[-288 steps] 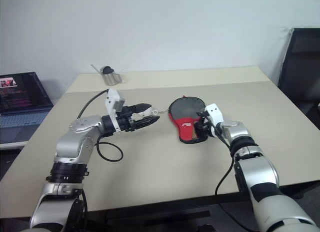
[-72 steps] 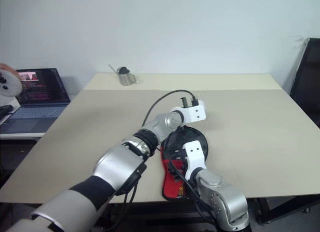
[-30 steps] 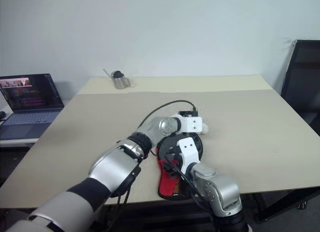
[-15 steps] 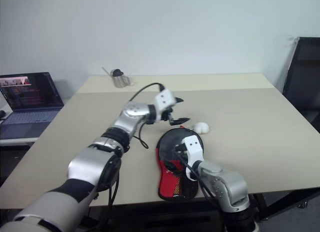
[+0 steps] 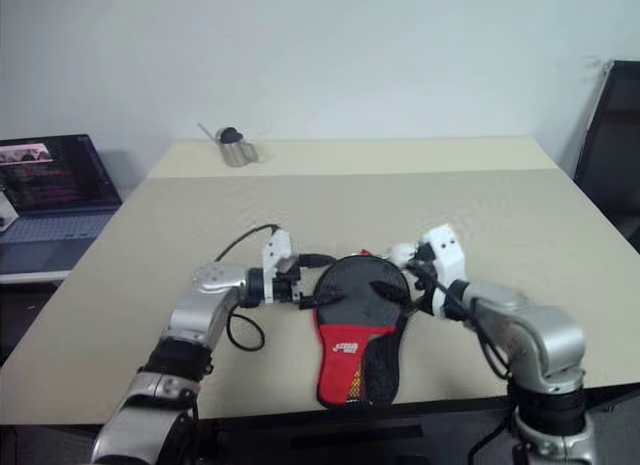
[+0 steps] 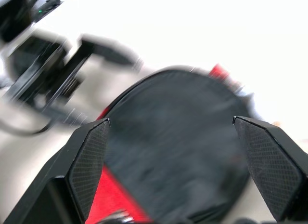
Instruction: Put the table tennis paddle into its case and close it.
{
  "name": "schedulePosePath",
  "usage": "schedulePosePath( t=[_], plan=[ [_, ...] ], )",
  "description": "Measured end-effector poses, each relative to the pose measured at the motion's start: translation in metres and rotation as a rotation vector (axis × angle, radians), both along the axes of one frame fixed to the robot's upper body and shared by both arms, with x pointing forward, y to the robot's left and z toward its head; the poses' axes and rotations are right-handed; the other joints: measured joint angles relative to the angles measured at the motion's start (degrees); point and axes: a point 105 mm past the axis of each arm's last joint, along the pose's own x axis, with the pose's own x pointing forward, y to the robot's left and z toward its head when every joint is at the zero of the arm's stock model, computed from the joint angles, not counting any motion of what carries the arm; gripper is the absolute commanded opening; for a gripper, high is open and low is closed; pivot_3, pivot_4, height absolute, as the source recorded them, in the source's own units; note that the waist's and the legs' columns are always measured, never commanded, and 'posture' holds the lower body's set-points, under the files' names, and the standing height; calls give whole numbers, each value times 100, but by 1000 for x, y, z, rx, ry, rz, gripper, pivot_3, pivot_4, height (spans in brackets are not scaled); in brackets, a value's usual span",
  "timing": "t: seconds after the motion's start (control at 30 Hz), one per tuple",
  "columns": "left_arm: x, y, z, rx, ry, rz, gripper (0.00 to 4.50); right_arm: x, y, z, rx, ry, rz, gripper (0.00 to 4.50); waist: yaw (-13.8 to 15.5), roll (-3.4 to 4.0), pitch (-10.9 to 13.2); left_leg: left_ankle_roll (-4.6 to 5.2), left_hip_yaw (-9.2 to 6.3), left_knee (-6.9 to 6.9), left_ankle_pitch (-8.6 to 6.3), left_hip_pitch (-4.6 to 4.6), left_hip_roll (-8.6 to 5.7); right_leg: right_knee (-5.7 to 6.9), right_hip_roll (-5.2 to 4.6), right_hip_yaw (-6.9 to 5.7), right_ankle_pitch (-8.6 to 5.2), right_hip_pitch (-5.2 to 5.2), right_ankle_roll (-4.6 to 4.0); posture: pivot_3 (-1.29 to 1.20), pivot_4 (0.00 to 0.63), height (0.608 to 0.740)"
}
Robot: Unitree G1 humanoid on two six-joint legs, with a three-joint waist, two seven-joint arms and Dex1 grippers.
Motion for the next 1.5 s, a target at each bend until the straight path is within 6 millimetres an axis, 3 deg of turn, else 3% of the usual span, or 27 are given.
schedulePosePath(
  t=[0.17,0.33,0.57,0.9,1.27,1.37,1.5],
  plan=[
    [1,-13,-10,61,-51,0,4450,40,-27,9,-26,-52,-113,4500,30,0,0,7,10,1,-2,17,1,10,6,2,5,9,-8,0,150,740],
    [1,-23,-30,113,-45,-22,4450,71,-26,-7,-58,-38,-141,4500,13,0,0,-14,15,0,10,11,2,5,6,6,5,1,-8,0,150,740],
    [2,-27,-33,118,-50,-24,4450,96,-5,-40,-39,50,-109,4500,-3,0,0,-17,14,1,12,5,3,5,1,7,6,-4,-8,0,150,740],
    [2,-26,-33,121,-49,-23,4450,113,-11,-66,-95,84,-145,4500,-48,1,0,-18,14,2,12,5,3,7,1,9,6,-6,-9,0,150,740],
    [2,-33,-38,146,-45,-54,4500,114,-6,-65,-131,50,-123,968,-62,14,-9,-18,14,6,12,9,2,13,1,9,6,-3,-8,0,150,740],
    [4,-32,-43,142,-28,-48,4500,114,-3,-65,-147,37,-113,598,-61,29,-23,-18,13,10,12,15,1,15,1,9,6,5,-8,0,150,740],
    [5,-31,-48,136,-14,-42,4500,110,-1,-67,-164,23,-101,516,-56,41,-43,-16,13,10,12,41,0,19,1,10,6,29,-8,0,150,740]
  ],
)
